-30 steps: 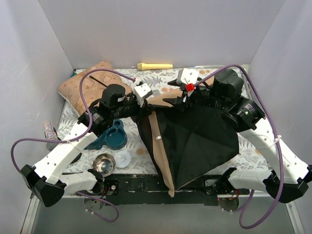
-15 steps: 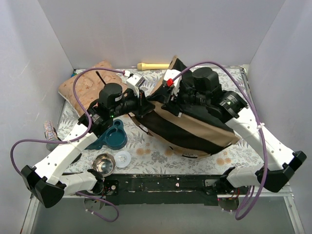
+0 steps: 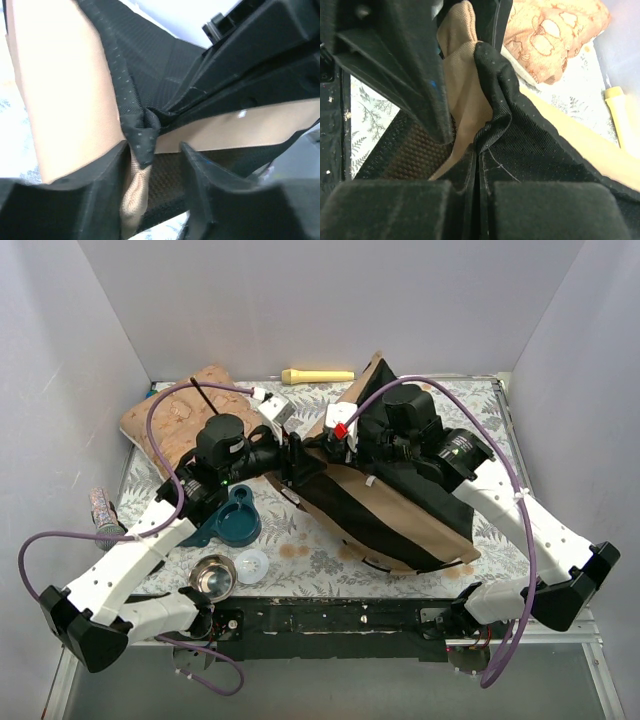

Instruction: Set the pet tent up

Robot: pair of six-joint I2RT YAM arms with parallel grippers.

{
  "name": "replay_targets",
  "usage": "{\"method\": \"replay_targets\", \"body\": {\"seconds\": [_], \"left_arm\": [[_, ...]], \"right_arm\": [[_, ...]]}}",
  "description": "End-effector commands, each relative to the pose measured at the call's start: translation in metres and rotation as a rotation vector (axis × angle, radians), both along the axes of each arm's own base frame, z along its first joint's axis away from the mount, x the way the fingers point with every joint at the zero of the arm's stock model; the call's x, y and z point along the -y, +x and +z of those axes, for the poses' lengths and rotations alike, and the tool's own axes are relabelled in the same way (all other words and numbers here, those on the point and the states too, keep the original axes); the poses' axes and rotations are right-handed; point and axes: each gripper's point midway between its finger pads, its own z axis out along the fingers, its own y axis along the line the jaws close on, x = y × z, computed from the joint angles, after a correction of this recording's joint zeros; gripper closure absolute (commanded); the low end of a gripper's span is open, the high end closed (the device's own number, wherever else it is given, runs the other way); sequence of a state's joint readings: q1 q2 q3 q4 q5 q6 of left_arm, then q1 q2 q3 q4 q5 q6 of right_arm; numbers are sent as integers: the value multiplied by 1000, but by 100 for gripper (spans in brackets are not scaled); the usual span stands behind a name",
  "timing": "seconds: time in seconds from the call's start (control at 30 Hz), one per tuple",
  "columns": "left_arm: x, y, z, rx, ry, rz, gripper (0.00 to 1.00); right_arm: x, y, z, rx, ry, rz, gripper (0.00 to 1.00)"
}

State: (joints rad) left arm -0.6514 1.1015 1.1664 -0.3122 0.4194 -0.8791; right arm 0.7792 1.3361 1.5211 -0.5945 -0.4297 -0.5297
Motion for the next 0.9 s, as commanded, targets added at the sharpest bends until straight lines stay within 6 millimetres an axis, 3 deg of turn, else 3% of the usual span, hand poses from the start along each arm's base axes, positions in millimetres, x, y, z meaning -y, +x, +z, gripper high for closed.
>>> {"method": "replay_targets", "body": {"seconds": [0.0,0.07,0.17,0.23,0.47,0.53,0.57,0.6,0.73,0.87], "left_arm": [[-7,-25,53,146,-62,-70,42],[-11,-38,69,230,-36,-131,24],[-20,-63,109,376,-64,-208,12],[-24,-76,136,447,-82,-250,11],[-49,-68,255,606,-209,-159,15],[-62,-66,276,625,-230,-110,17],[-71,-66,280,625,-245,-71,19],[-77,-60,271,591,-242,-36,20],[-107,-70,242,520,-256,77,25],[-119,-79,222,465,-271,112,27]], "right_arm": [[5,0,15,77,41,36,99],[13,0,16,68,44,31,99],[23,1,15,33,37,36,99],[28,3,14,29,33,37,99],[41,11,20,39,19,27,99],[44,13,24,40,22,16,99],[45,14,26,42,31,9,99],[46,14,29,42,40,2,99],[49,10,40,49,87,-17,99],[50,3,45,51,104,-1,99]]}}
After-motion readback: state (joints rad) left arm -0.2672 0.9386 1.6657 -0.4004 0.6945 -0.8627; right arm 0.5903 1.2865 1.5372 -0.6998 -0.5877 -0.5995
